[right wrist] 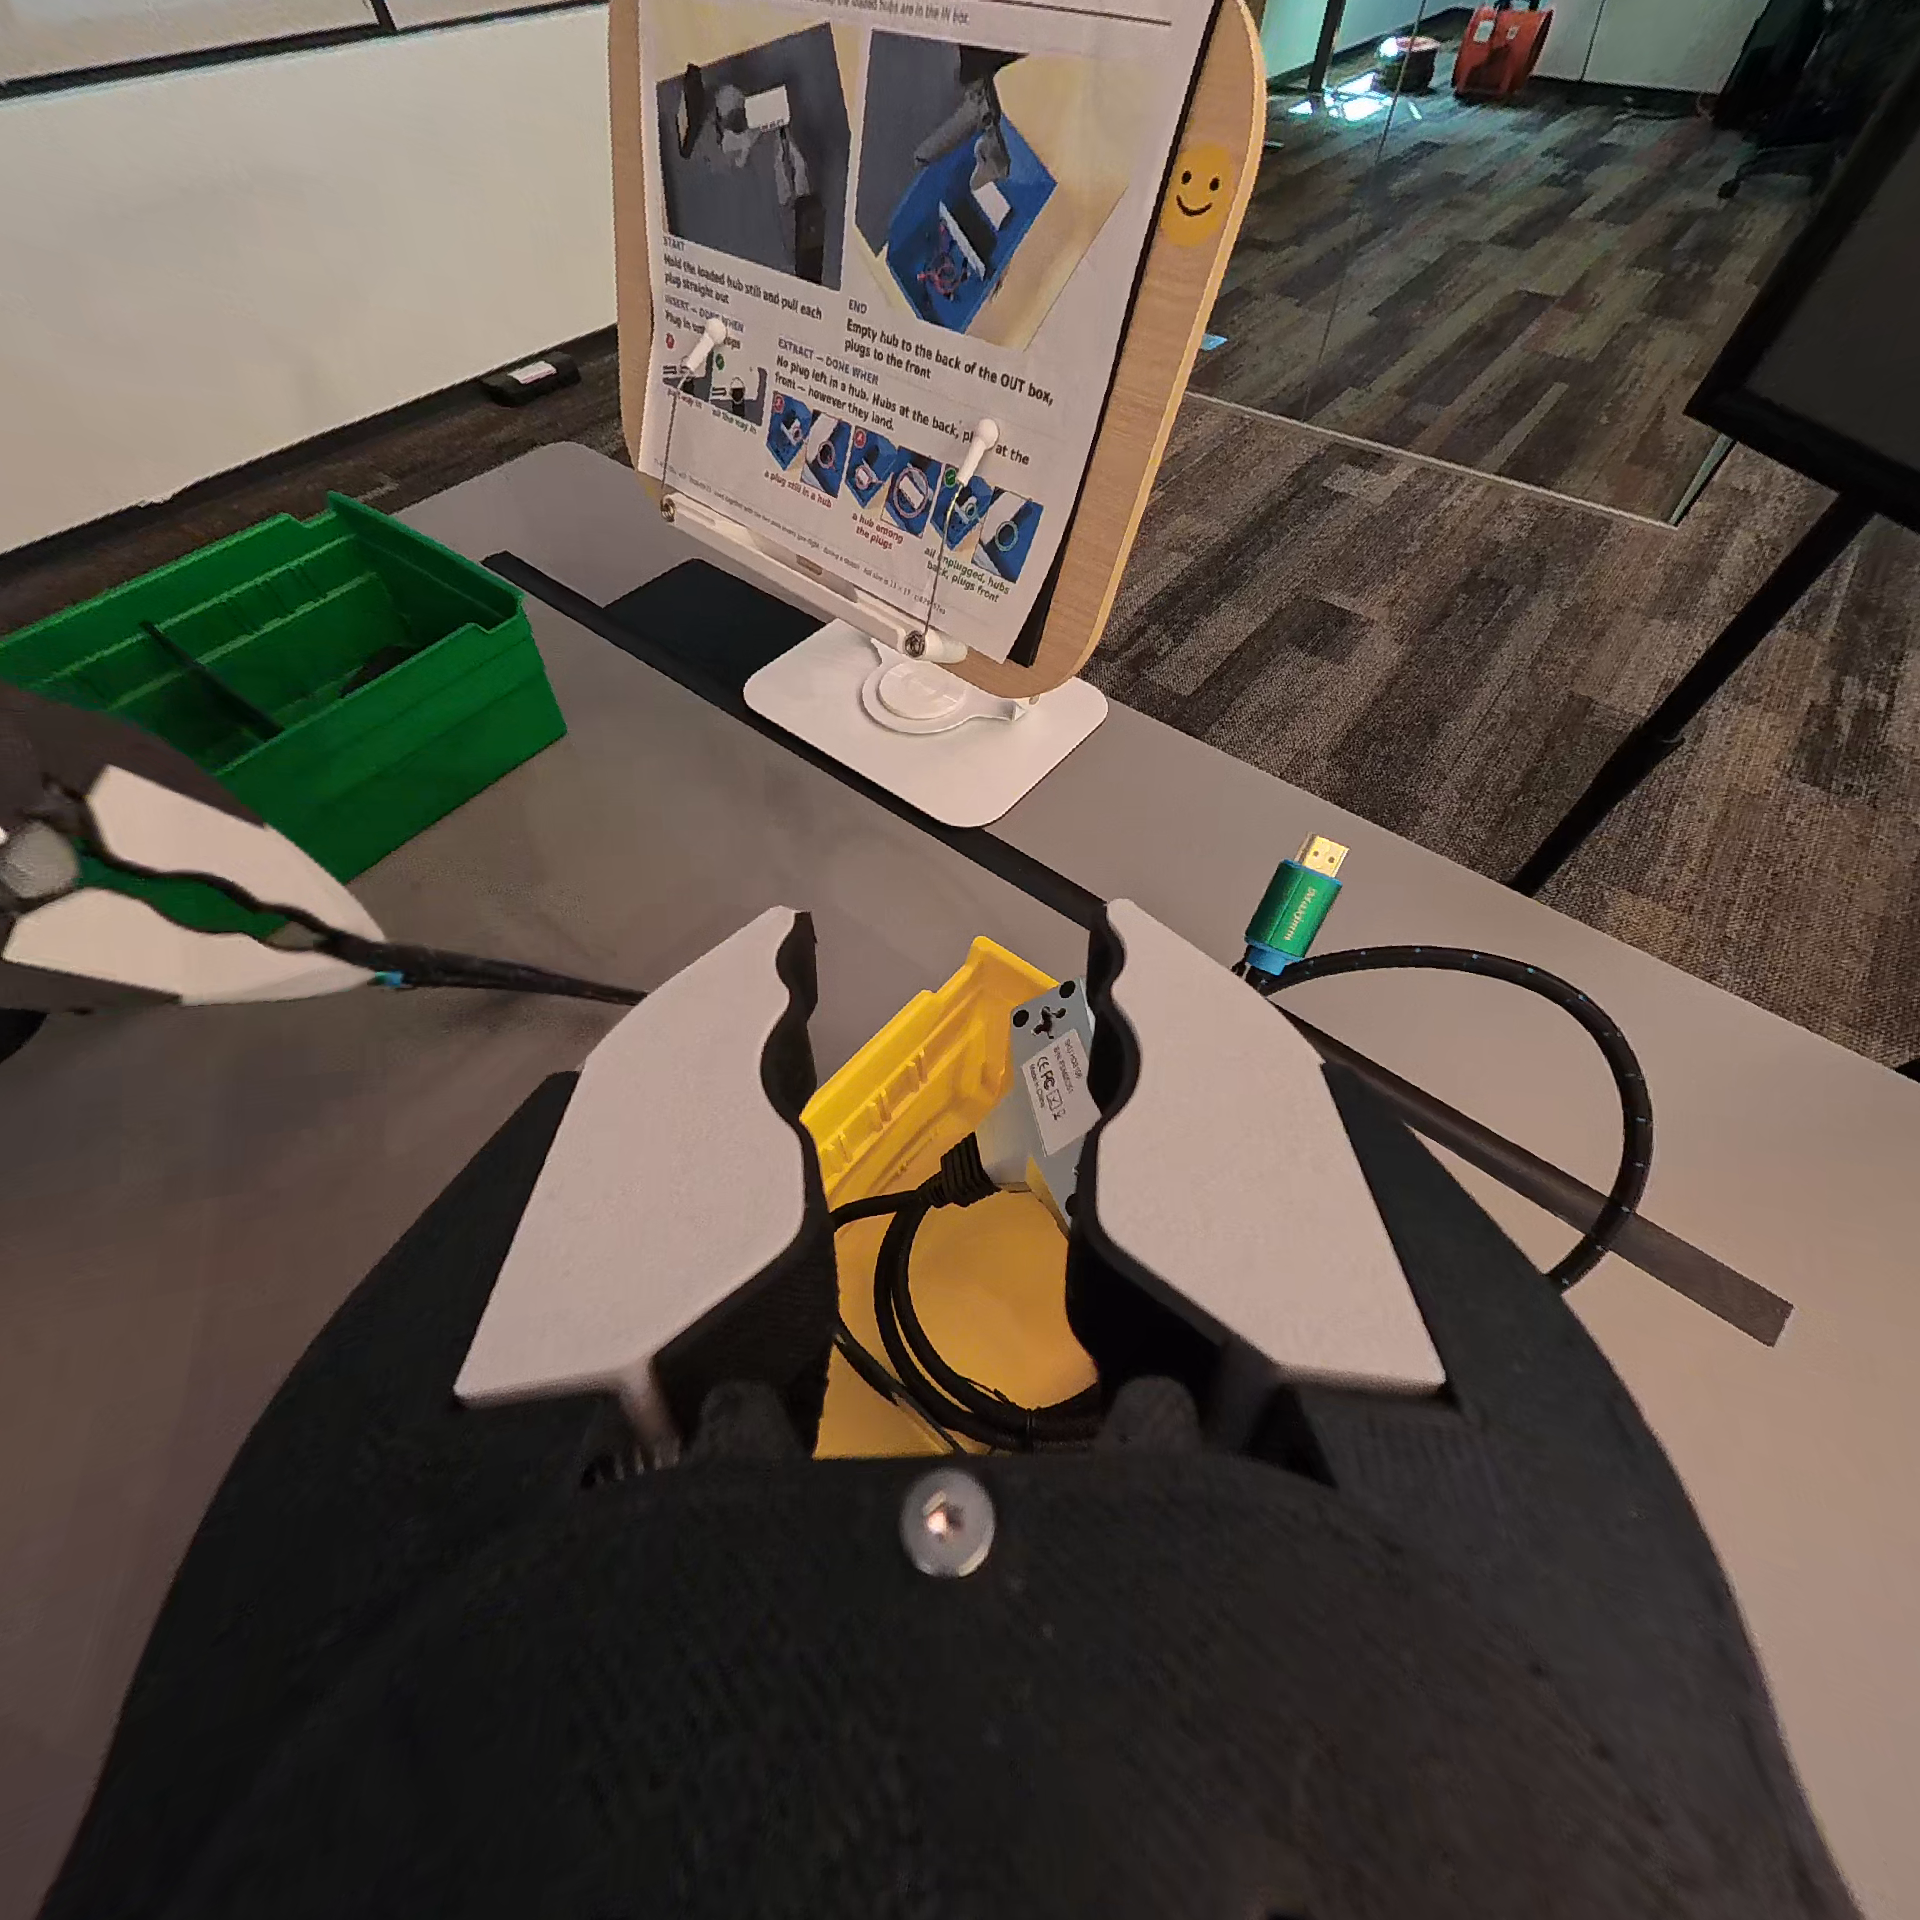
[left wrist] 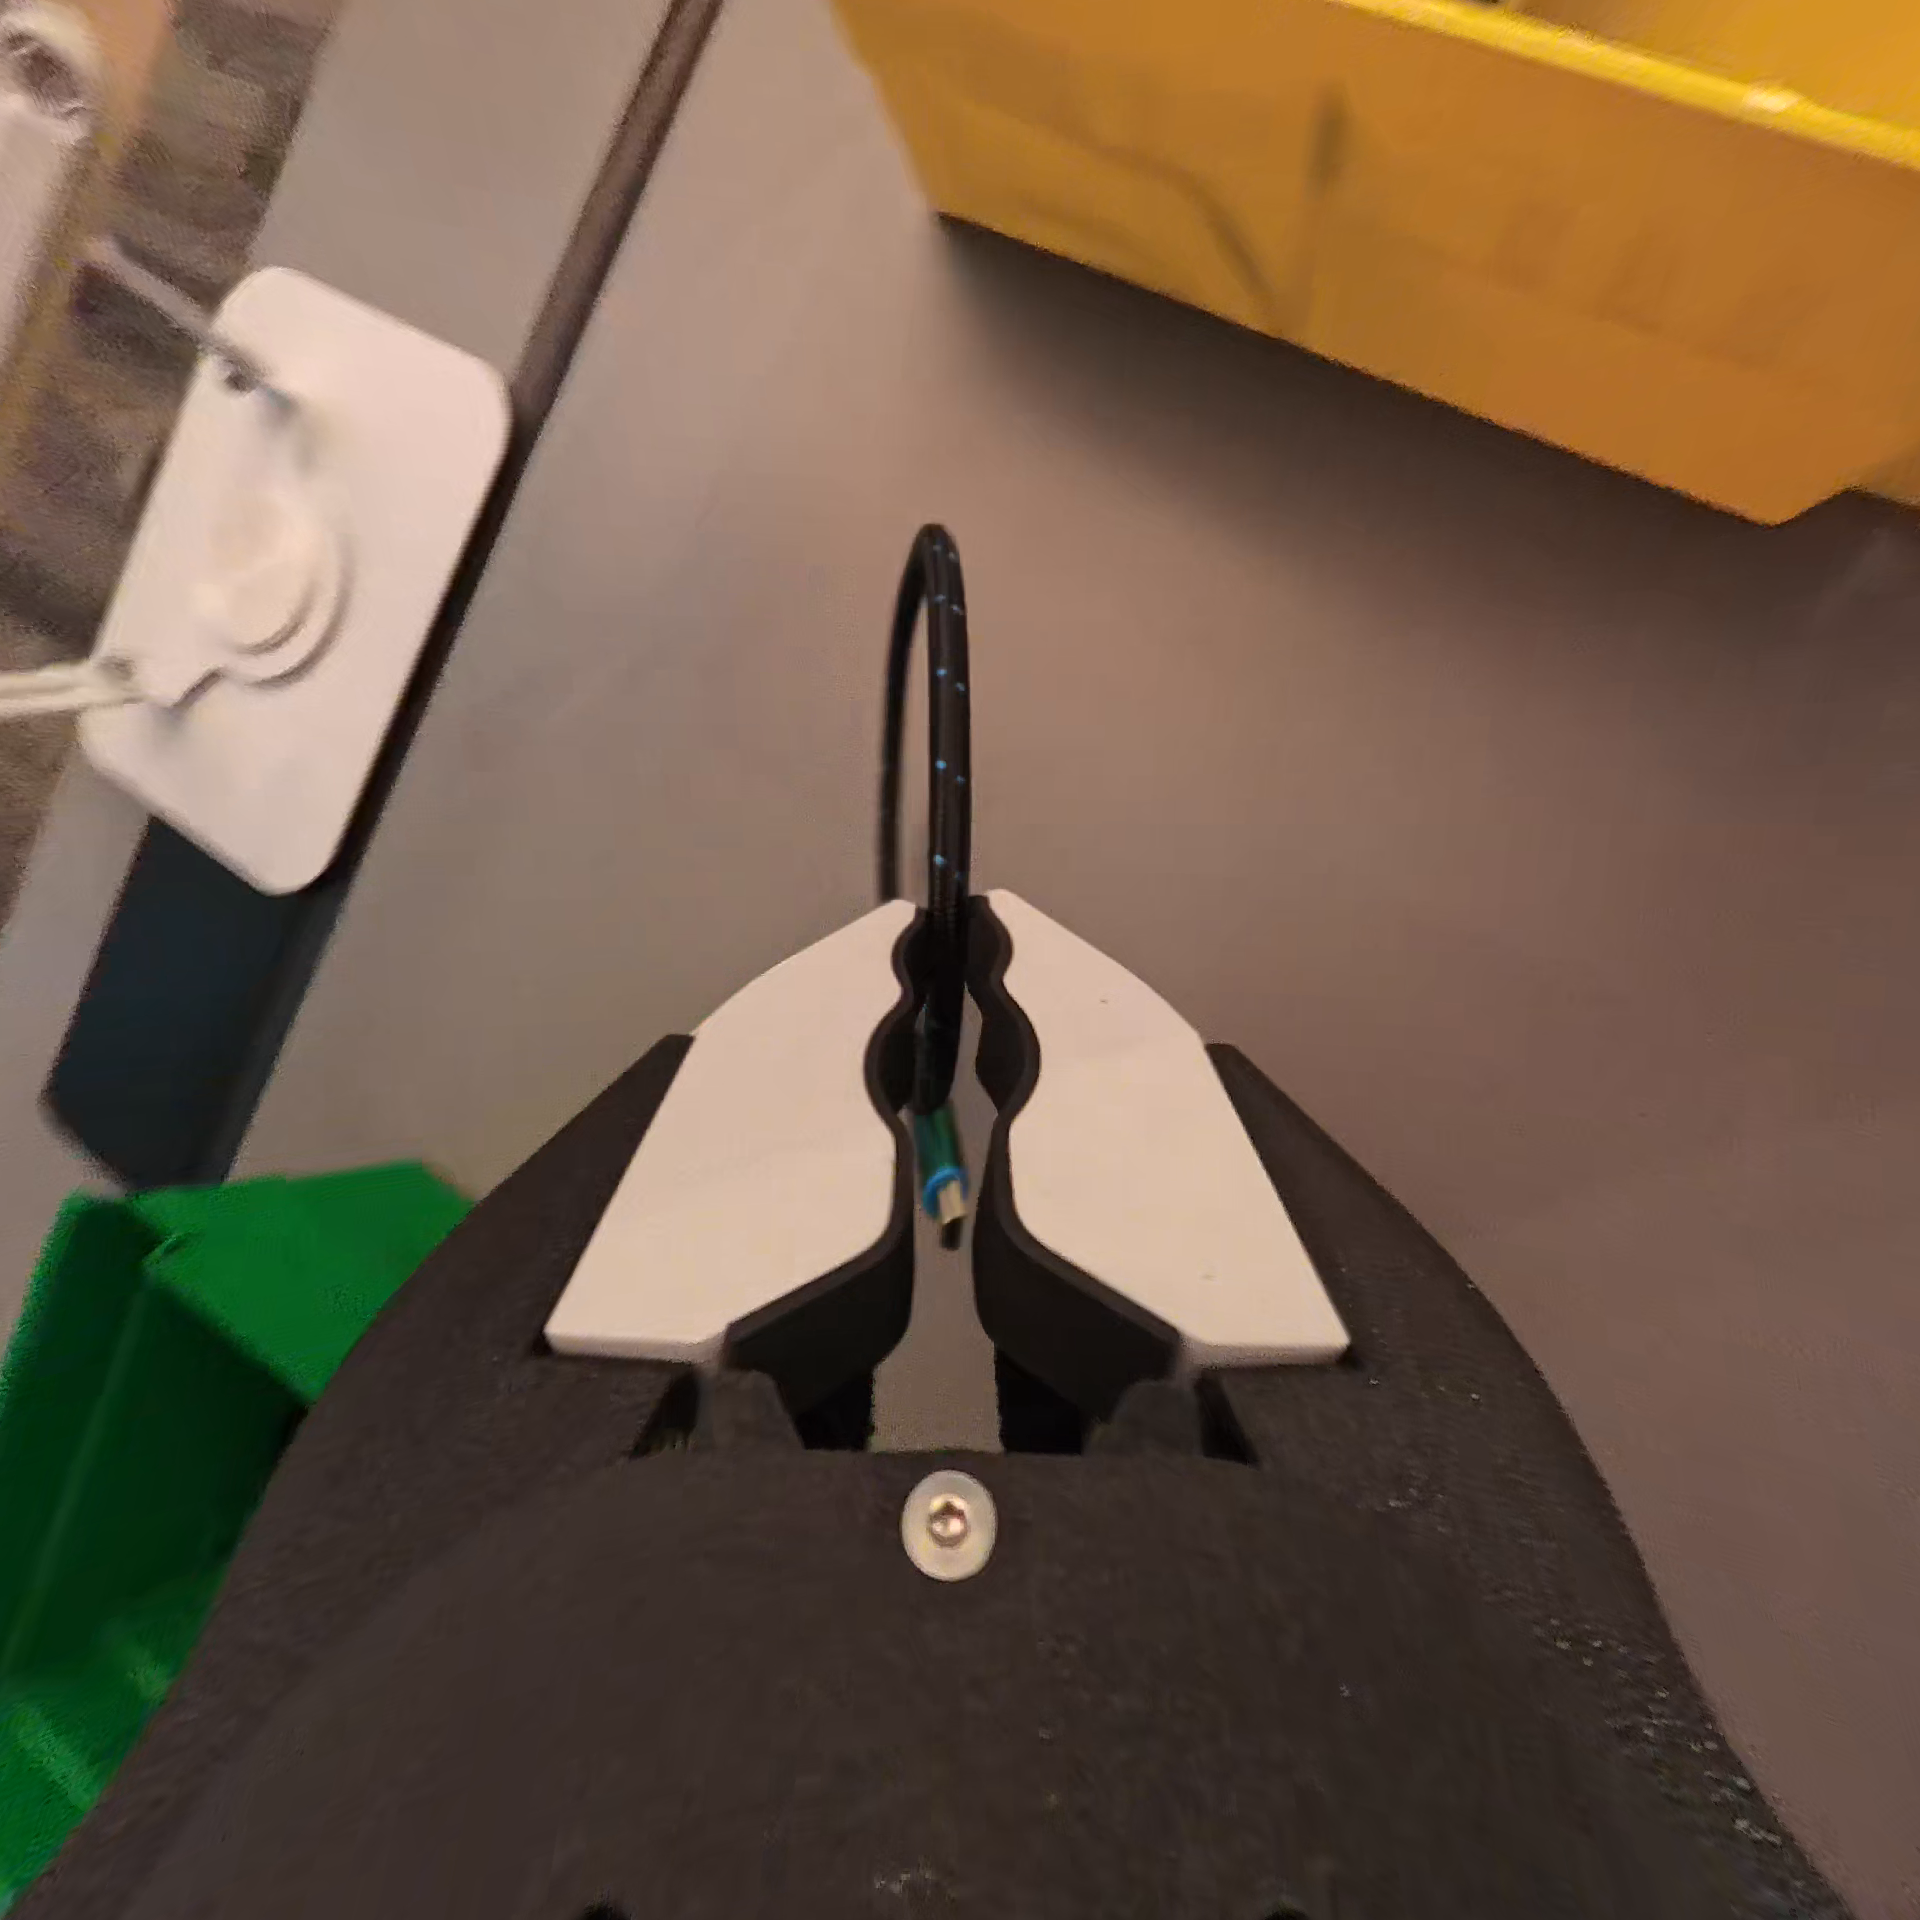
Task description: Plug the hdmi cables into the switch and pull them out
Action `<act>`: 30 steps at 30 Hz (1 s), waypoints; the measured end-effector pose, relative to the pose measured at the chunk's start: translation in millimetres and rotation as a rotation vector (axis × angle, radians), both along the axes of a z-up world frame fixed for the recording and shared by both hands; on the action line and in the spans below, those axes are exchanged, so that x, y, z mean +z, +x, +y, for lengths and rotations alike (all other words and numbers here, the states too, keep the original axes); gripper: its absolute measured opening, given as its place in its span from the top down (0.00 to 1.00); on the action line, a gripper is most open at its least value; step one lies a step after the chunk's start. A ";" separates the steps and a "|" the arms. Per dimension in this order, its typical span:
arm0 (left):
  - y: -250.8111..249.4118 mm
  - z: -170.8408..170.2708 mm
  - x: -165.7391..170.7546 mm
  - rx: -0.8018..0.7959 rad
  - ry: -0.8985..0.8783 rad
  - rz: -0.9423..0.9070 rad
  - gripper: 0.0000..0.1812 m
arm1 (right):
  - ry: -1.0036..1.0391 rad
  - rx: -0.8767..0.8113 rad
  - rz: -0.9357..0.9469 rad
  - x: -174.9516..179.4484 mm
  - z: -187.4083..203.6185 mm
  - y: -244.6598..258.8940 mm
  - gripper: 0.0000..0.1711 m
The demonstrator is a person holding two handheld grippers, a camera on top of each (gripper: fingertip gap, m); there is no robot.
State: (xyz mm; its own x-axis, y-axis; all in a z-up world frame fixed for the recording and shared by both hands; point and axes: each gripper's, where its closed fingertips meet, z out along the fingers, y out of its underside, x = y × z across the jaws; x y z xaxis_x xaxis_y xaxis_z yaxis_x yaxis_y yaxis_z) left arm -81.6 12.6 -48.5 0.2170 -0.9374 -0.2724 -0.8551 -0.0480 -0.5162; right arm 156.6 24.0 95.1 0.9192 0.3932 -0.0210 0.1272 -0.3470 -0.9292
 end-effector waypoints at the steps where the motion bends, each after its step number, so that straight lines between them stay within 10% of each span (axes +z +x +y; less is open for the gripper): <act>1: 5.1 -2.1 -4.3 -0.016 -0.010 -0.002 0.96 | 0.000 0.001 -0.001 0.3 -0.2 -0.1 0.70; 10: 33.9 -42.3 -49.0 -0.158 -0.414 -0.048 0.96 | -0.049 0.022 -0.023 -10.0 2.0 -7.0 0.70; 15: 40.9 -38.6 -21.4 -0.159 -0.573 -0.250 0.94 | -0.040 0.023 -0.024 -7.5 0.7 -7.5 0.70; 24: -118.7 90.5 85.9 0.321 0.071 -0.463 0.88 | -0.013 0.044 -0.036 0.8 -3.7 -14.7 0.70; 30: -225.2 171.5 29.6 0.565 -0.106 -0.174 0.90 | -0.039 0.053 -0.068 -5.5 -2.6 -19.4 0.70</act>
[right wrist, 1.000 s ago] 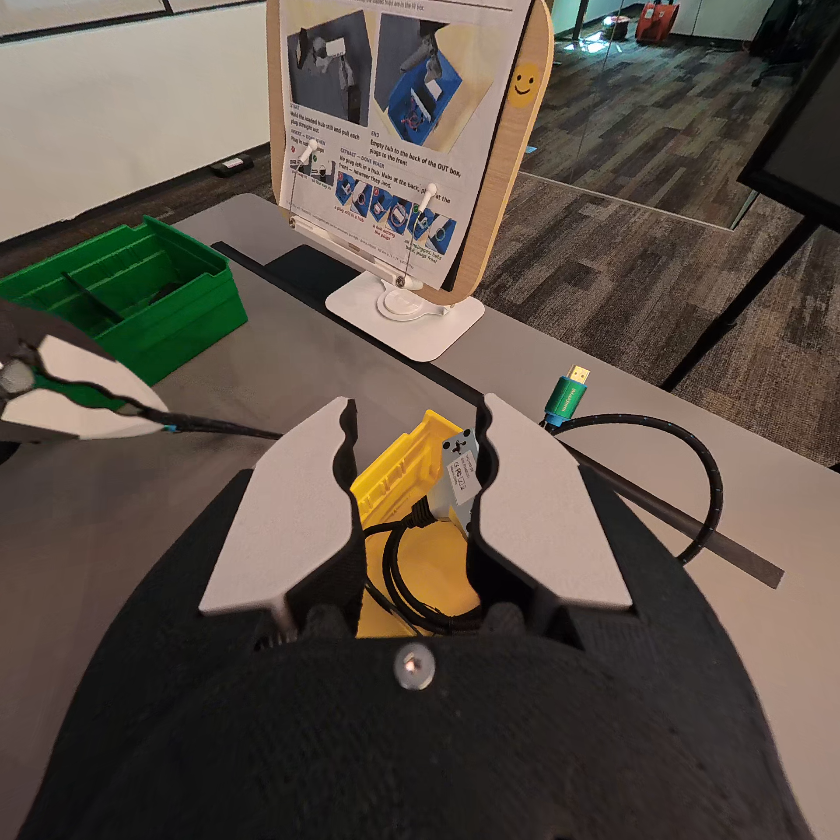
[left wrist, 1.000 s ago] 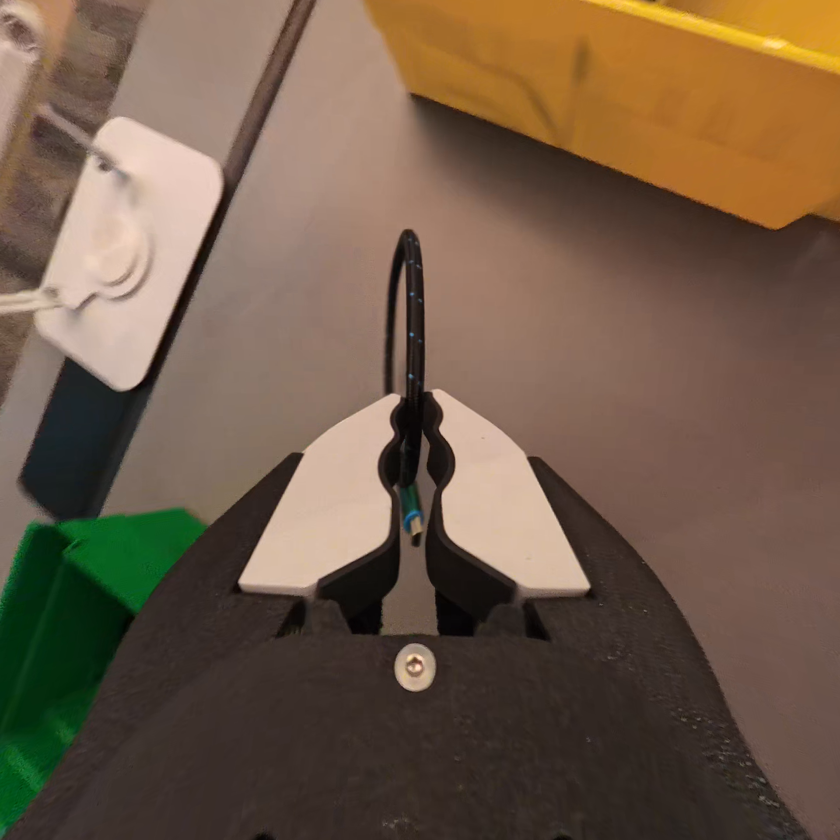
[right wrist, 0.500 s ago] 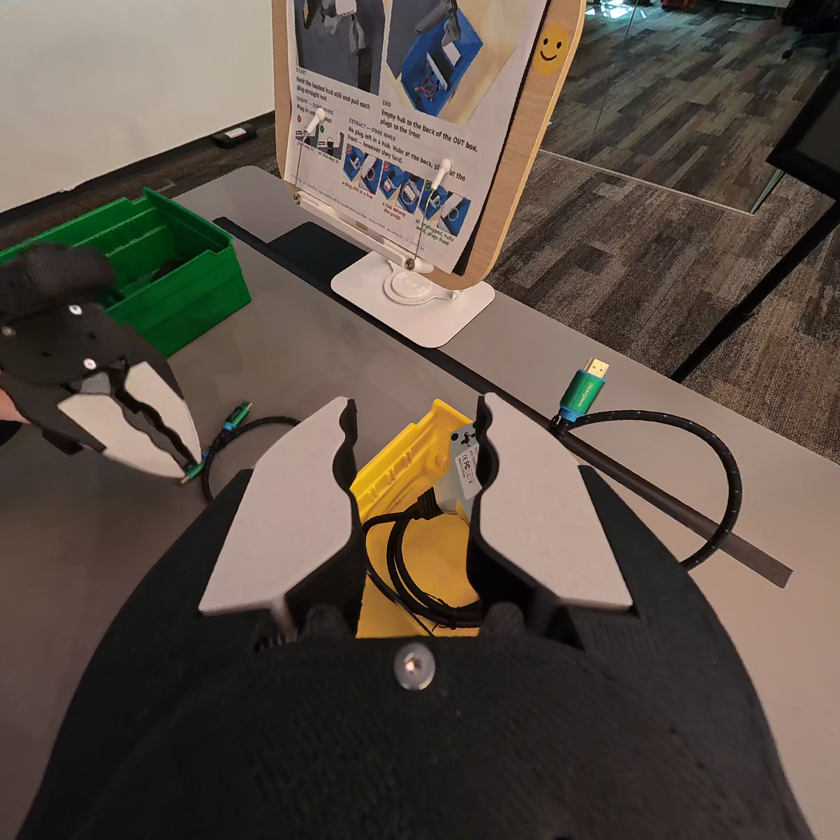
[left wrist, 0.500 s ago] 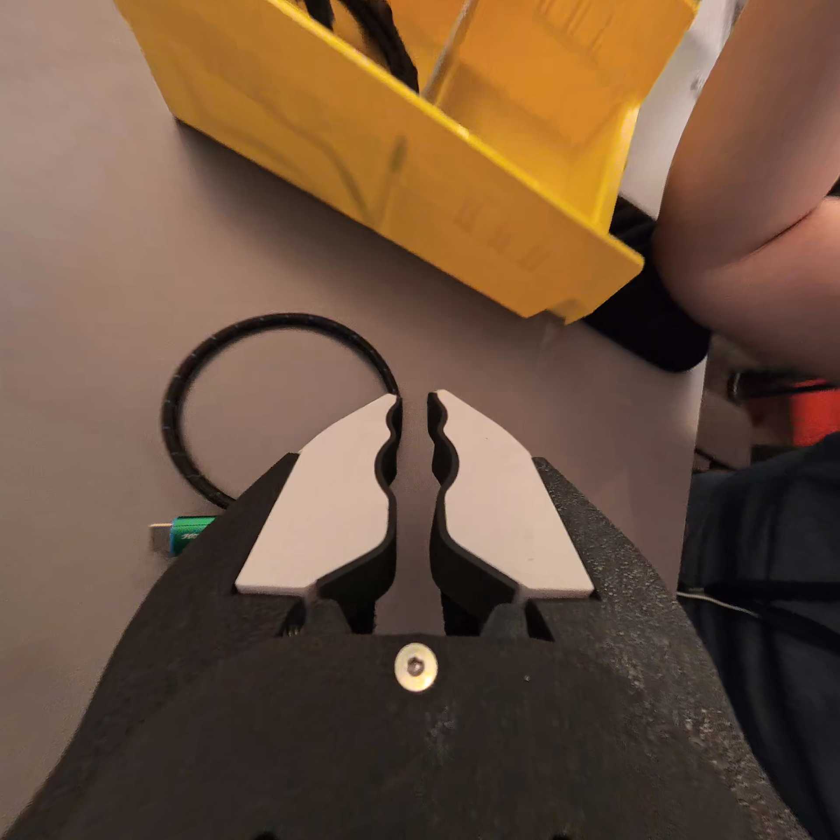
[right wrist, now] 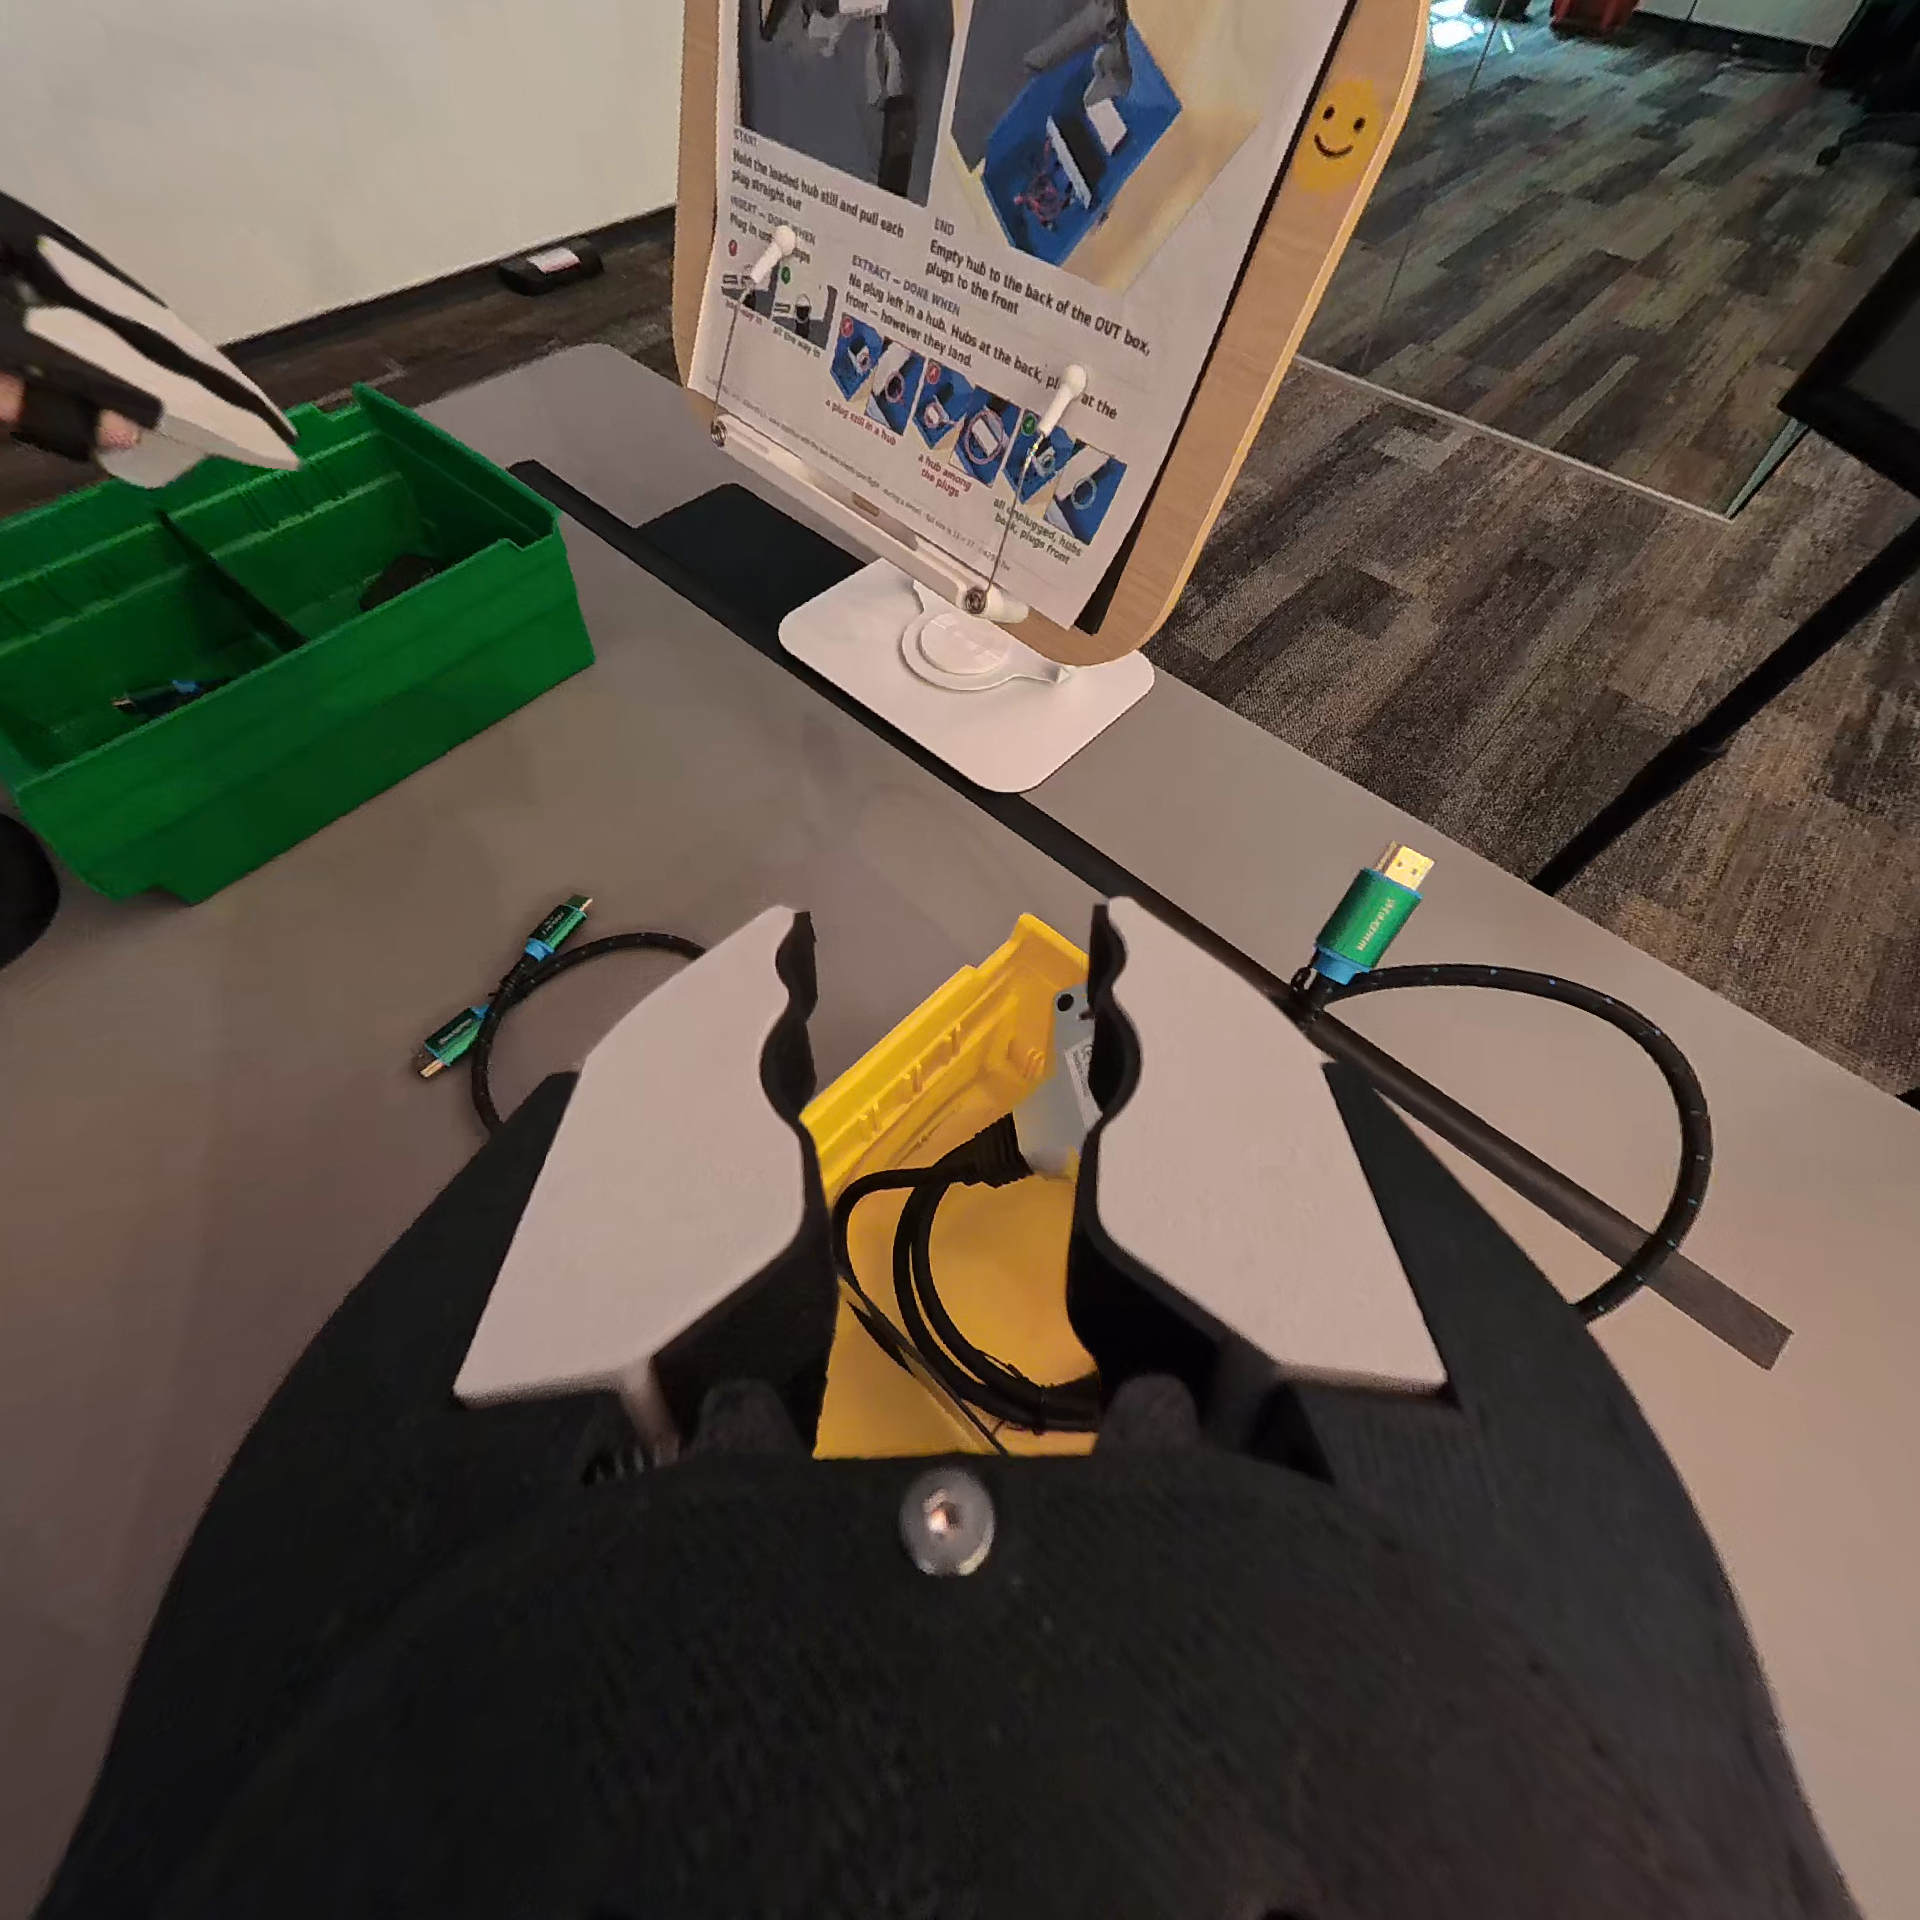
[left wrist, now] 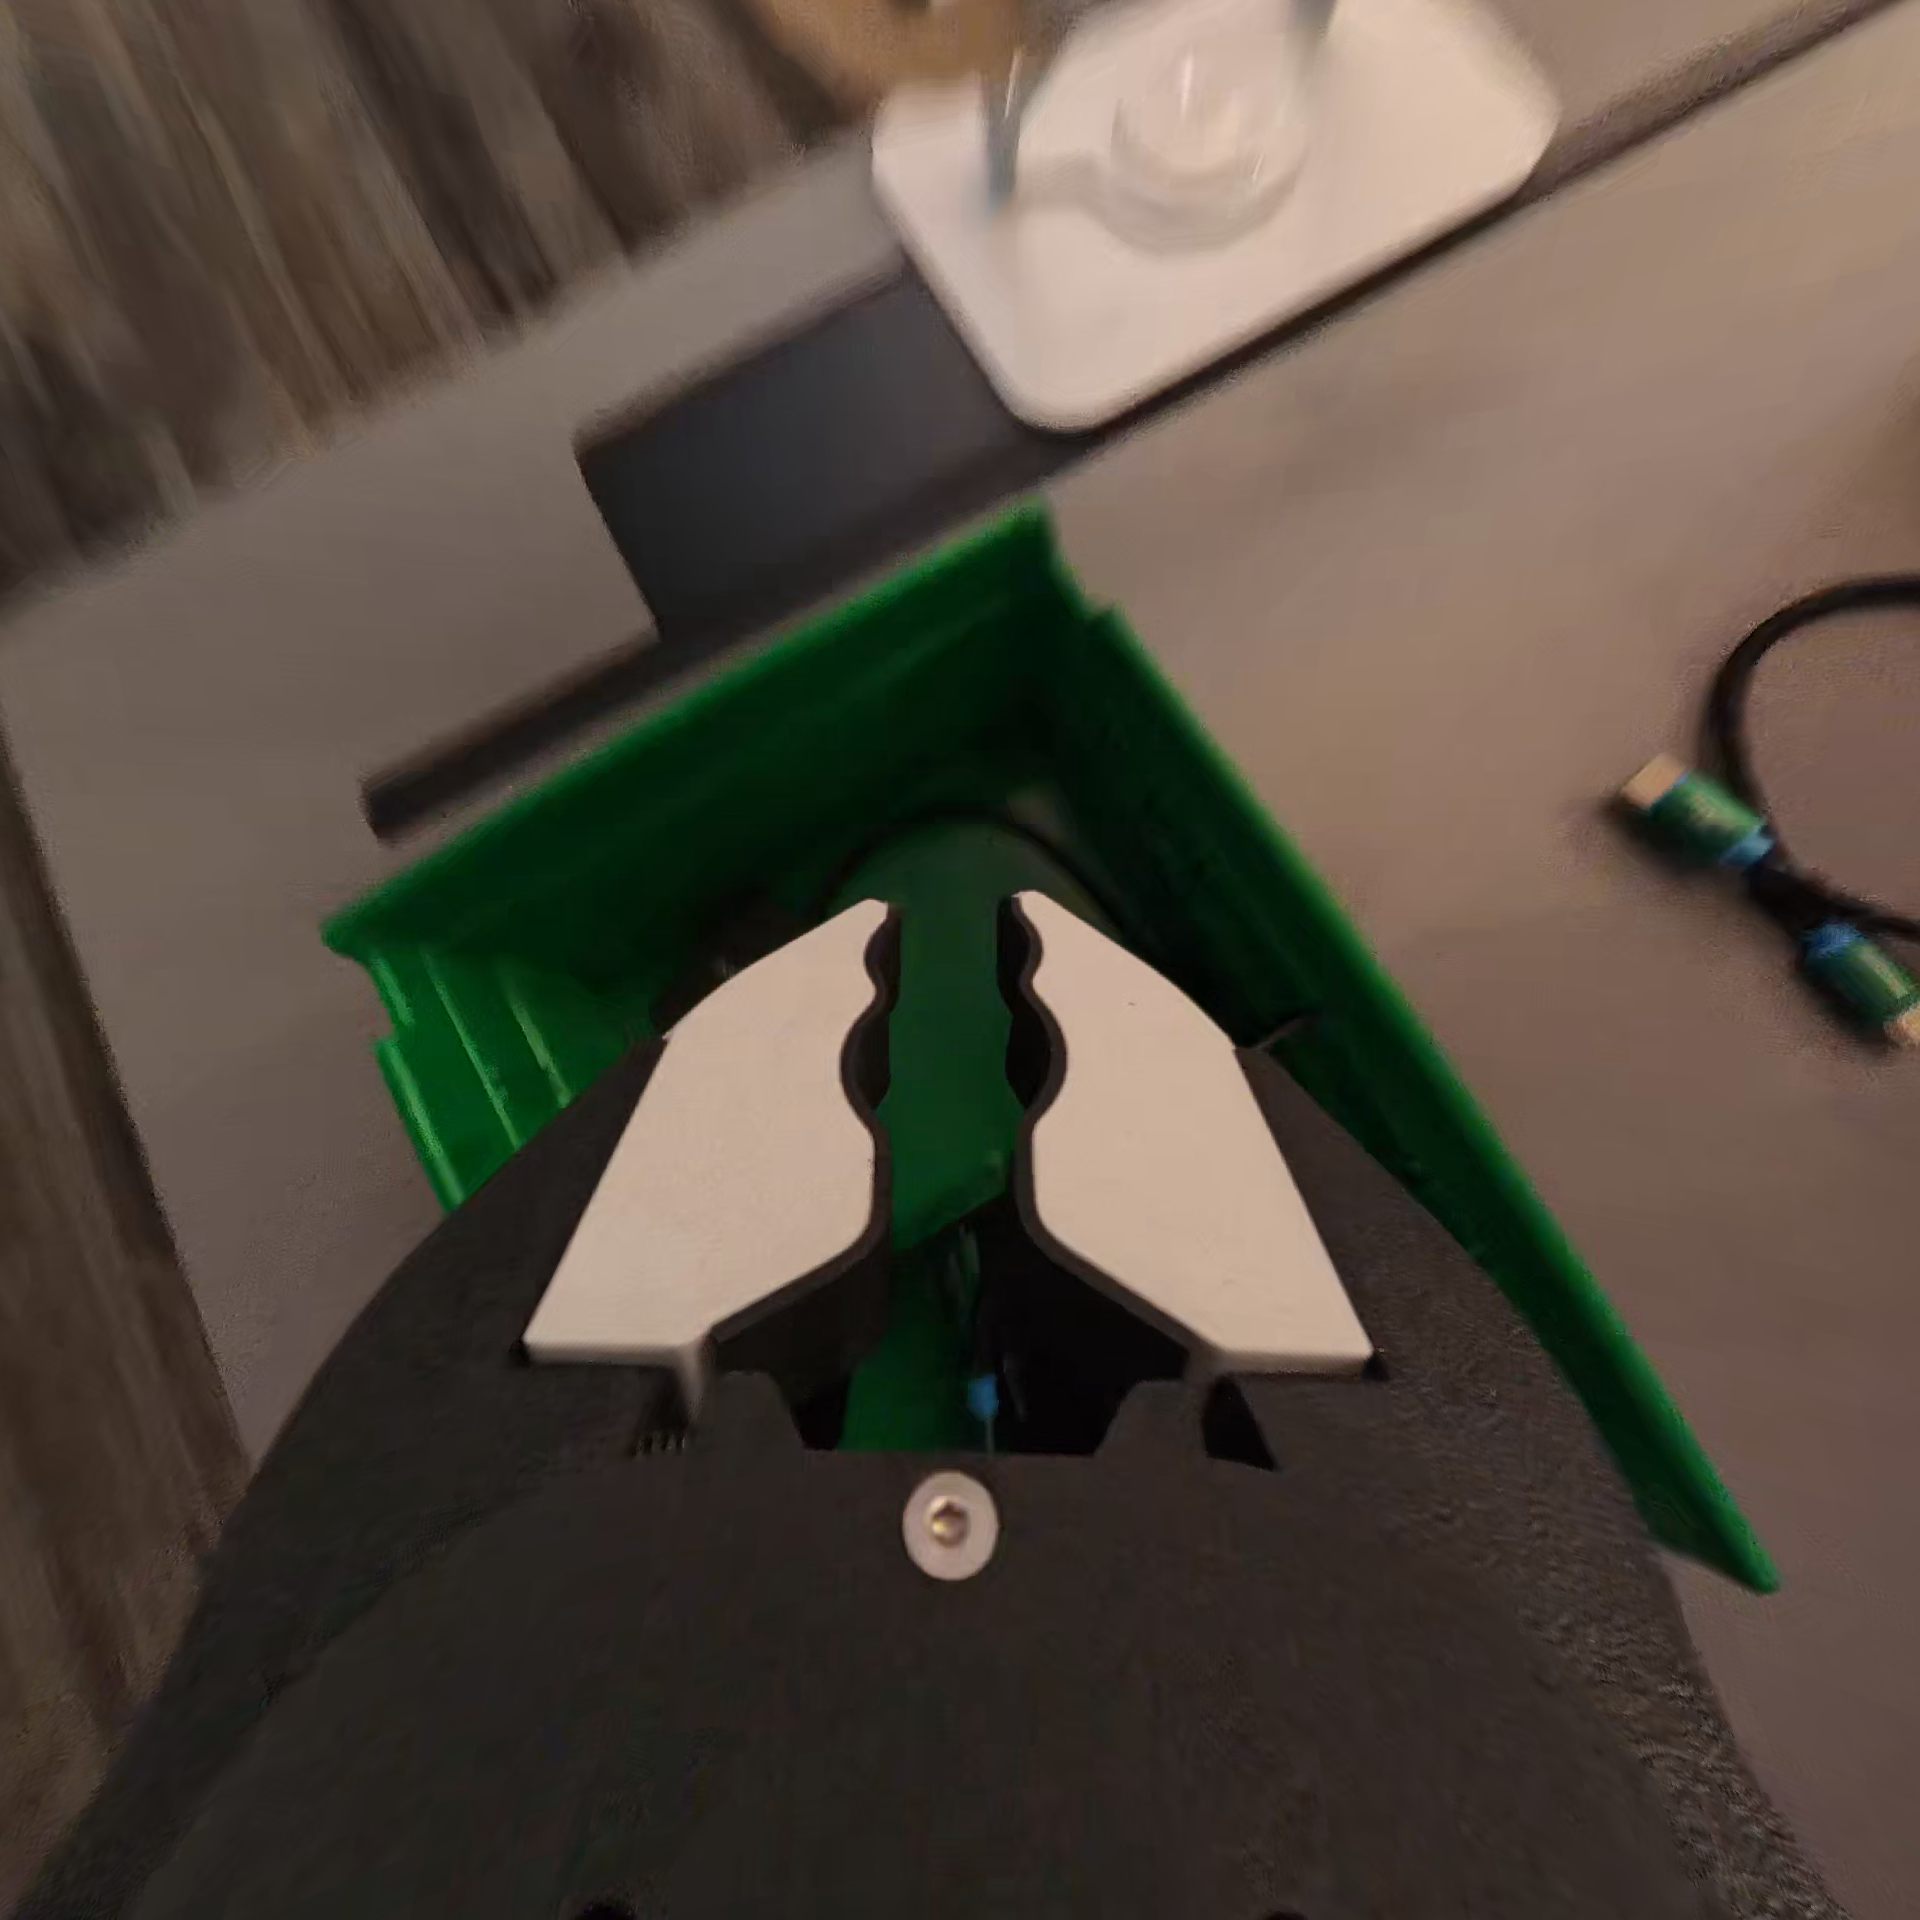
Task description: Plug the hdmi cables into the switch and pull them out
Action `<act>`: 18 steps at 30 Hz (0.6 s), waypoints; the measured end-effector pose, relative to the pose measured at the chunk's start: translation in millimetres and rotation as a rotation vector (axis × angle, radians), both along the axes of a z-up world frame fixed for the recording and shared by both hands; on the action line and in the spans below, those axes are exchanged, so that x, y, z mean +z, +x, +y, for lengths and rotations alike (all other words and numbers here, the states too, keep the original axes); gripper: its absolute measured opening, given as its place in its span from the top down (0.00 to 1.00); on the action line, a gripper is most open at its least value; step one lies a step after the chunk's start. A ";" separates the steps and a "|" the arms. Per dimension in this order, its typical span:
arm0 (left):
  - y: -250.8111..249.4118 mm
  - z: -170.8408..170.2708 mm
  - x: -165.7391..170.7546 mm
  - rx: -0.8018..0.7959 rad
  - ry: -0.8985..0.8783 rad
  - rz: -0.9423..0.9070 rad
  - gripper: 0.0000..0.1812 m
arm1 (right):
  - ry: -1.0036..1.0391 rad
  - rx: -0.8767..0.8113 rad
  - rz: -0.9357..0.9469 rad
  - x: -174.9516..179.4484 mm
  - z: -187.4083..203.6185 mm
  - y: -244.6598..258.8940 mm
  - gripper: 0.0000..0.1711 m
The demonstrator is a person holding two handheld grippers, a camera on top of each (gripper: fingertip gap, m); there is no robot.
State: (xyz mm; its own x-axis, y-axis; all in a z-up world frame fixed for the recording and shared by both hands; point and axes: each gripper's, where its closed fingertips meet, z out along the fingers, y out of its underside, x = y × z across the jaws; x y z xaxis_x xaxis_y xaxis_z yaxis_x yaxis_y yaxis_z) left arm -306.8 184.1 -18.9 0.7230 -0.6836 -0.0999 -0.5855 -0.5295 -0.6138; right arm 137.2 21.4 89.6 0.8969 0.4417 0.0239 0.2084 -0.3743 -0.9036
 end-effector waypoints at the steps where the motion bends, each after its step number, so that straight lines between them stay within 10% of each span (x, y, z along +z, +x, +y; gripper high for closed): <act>1: -9.7 6.3 -15.6 0.039 -0.098 0.033 0.90 | -0.007 -0.012 -0.006 -1.5 0.6 2.1 0.70; 12: -49.5 42.2 -103.9 0.252 -0.272 0.414 0.71 | -0.065 -0.043 -0.027 -14.3 2.7 13.2 0.70; 18: -36.9 58.0 -111.0 0.044 -0.150 0.459 0.69 | -0.074 -0.021 -0.017 -16.2 2.0 10.3 0.70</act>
State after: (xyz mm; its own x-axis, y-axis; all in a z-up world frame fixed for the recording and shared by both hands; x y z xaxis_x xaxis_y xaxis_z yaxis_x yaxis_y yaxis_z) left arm -343.7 242.1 -129.9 0.6559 -0.6845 -0.3181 -0.7530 -0.6230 -0.2119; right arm 147.5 23.3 73.4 0.9055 0.4243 0.0069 0.2148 -0.4443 -0.8697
